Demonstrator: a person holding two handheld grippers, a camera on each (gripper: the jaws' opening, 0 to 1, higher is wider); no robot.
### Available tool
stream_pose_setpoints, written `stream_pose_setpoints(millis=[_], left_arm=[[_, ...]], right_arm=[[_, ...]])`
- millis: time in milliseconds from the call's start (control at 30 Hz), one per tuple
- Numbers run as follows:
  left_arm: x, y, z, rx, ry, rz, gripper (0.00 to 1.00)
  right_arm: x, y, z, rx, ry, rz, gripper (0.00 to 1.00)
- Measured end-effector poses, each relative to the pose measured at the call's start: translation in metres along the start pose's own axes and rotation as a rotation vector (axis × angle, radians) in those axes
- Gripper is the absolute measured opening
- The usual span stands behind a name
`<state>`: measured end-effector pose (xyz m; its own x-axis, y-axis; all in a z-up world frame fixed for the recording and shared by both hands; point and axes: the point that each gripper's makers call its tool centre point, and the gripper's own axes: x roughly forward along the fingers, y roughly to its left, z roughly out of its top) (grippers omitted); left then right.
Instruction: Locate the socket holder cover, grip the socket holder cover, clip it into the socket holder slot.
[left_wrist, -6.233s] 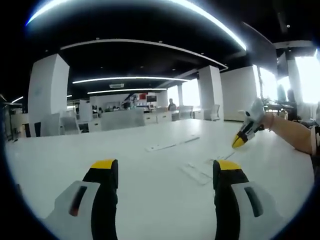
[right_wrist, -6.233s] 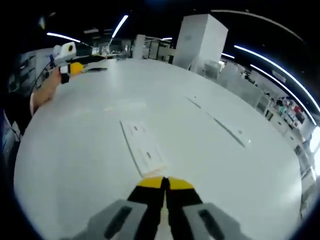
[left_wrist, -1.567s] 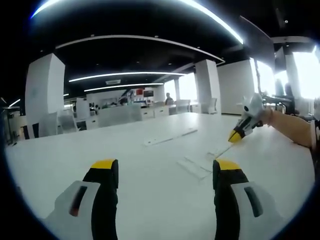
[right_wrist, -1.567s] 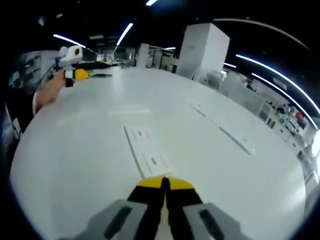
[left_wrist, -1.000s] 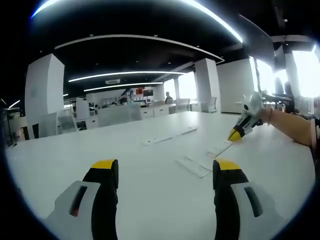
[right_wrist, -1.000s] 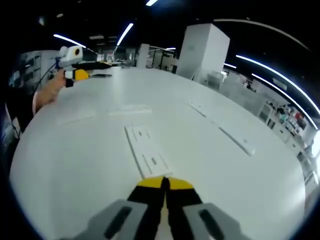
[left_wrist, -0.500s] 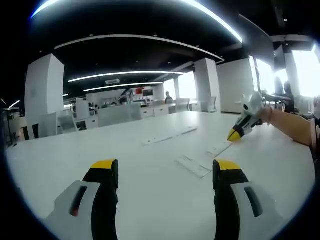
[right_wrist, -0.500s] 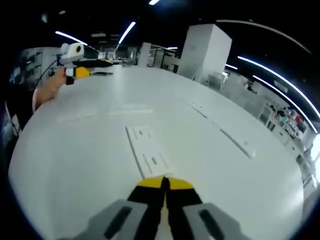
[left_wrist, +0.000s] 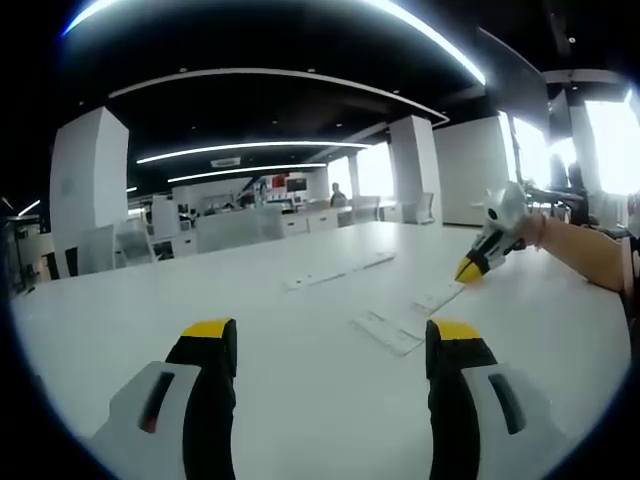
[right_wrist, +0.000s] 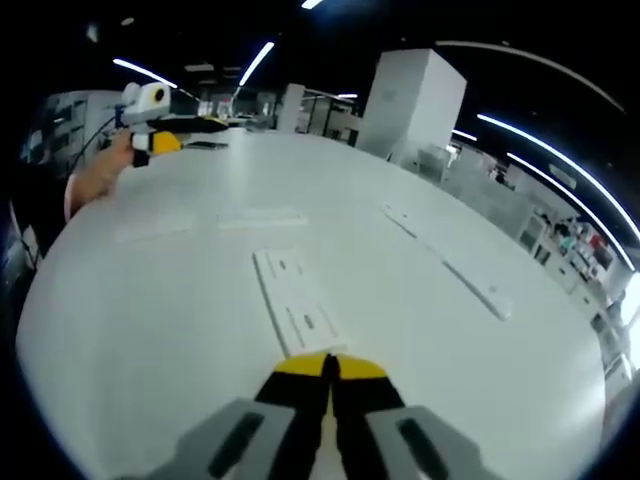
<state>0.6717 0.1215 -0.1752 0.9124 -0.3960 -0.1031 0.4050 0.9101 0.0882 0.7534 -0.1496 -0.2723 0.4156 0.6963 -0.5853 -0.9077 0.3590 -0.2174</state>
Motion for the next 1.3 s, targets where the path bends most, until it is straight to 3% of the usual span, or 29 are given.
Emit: stream_pose_setpoints(millis=[1300], left_arm=[[0.0007,-0.0024,-0.0002,0.004,0.002,-0.005,0.76]], right_arm=[[0.0006,-0.0007,0.0000,0.037,0.014,-0.010,0.04]])
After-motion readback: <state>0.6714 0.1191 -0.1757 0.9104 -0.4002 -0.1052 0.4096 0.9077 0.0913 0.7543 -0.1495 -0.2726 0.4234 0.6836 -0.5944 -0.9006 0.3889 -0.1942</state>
